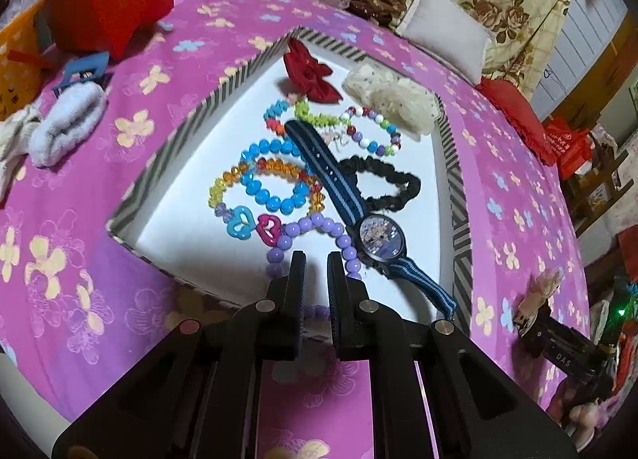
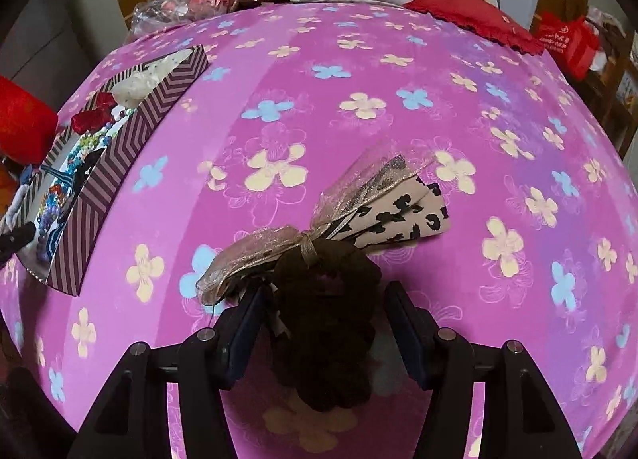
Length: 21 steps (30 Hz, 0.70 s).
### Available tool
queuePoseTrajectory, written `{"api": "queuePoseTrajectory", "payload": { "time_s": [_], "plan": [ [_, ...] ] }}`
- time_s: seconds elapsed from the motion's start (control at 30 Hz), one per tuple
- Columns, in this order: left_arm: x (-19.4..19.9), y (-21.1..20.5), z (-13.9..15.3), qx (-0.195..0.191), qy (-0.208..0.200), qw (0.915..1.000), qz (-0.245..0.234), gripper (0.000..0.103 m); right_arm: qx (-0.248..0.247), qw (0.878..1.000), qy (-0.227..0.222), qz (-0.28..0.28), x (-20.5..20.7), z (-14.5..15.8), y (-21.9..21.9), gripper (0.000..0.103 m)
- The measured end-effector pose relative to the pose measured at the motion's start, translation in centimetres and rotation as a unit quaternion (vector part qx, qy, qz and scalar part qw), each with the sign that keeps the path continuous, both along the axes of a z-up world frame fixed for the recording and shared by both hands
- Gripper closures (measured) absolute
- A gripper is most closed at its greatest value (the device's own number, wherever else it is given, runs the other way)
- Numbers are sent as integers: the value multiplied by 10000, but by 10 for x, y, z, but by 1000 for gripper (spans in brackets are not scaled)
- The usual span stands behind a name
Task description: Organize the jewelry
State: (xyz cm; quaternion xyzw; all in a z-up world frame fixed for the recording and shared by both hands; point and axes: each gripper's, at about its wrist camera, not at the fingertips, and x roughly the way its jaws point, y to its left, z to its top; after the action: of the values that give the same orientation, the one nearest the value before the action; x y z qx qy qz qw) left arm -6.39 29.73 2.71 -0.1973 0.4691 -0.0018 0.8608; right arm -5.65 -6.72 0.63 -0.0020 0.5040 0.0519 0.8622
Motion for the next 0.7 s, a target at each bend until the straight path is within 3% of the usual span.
{"api": "queuePoseTrajectory", "payload": {
  "time_s": [0.13, 0.27, 0.43, 0.6, 0.7],
  "plan": [
    [3, -4, -2, 28, -12, 10000, -1, 95, 0, 9999, -21, 103, -1, 5, 3, 80],
    [2, -6, 0, -120, -115, 9999, -11, 101, 41, 9990, -348, 272, 1, 32, 19, 83],
    [-10, 5, 23, -282, -649, 9973, 202, 101, 408, 9927, -762, 846, 15, 86, 69, 83],
    [-11, 21, 25, -511, -680, 9950, 528, 100, 754, 9862, -631, 1332, 49, 105, 134, 83],
    [-8, 26, 22, -569, -600, 9948, 588, 100, 630, 9841, -536, 1575, 73, 99, 180, 83]
  ]
}}
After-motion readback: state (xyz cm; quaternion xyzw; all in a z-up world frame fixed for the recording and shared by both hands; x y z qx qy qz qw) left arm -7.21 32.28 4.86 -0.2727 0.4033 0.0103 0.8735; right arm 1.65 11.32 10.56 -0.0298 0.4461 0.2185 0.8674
